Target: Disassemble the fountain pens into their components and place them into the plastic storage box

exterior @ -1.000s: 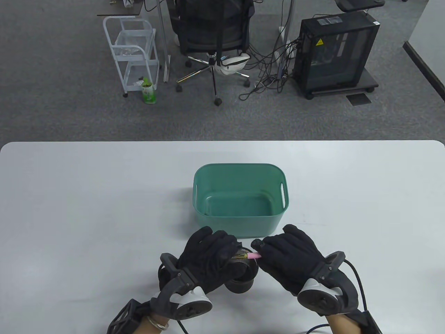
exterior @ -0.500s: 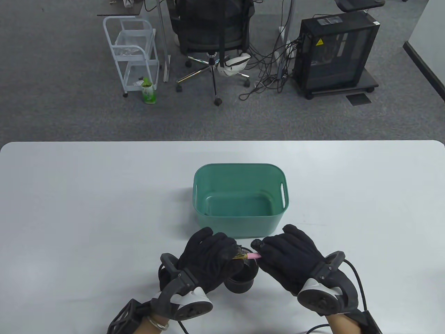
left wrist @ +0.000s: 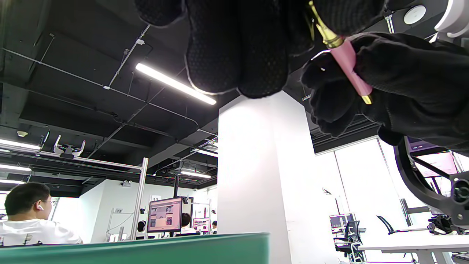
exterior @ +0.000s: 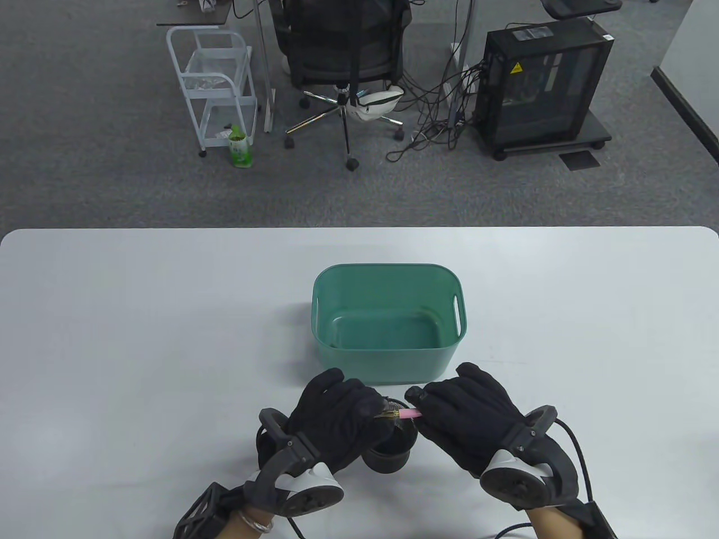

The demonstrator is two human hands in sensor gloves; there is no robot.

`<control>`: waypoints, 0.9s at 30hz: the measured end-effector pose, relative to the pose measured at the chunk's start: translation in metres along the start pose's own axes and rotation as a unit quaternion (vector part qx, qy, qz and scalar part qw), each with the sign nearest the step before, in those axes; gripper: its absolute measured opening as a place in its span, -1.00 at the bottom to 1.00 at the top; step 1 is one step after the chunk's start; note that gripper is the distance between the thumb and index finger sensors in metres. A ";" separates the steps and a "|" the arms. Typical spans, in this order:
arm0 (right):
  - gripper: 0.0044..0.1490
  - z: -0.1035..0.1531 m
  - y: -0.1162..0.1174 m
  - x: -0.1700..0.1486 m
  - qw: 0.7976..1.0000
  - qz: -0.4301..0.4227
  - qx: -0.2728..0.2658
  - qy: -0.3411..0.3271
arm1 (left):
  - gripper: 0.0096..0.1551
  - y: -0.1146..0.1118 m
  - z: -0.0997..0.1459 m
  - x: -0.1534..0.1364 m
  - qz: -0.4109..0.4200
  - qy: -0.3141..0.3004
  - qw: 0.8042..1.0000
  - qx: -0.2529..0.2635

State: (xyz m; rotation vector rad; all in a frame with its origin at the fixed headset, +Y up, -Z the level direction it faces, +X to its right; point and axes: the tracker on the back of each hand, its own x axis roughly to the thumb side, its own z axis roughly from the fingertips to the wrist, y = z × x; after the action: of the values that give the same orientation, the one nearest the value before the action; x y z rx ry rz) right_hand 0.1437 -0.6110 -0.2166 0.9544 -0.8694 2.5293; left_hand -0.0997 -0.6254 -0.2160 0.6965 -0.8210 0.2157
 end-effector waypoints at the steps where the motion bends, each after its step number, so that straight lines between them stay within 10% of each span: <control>1: -0.45 0.000 0.000 0.000 1.000 0.000 0.000 0.000 | -0.50 0.000 0.000 0.000 0.000 0.000 1.000 0.001; 27: -0.45 0.000 -0.001 0.000 1.000 0.001 -0.002 0.001 | -0.22 0.000 0.001 -0.002 0.006 -0.001 1.000 -0.006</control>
State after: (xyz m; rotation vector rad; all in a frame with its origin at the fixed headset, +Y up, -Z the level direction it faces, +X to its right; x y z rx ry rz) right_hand 0.1444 -0.6109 -0.2164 0.9490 -0.8744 2.5299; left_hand -0.1016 -0.6260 -0.2165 0.6806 -0.8271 0.2205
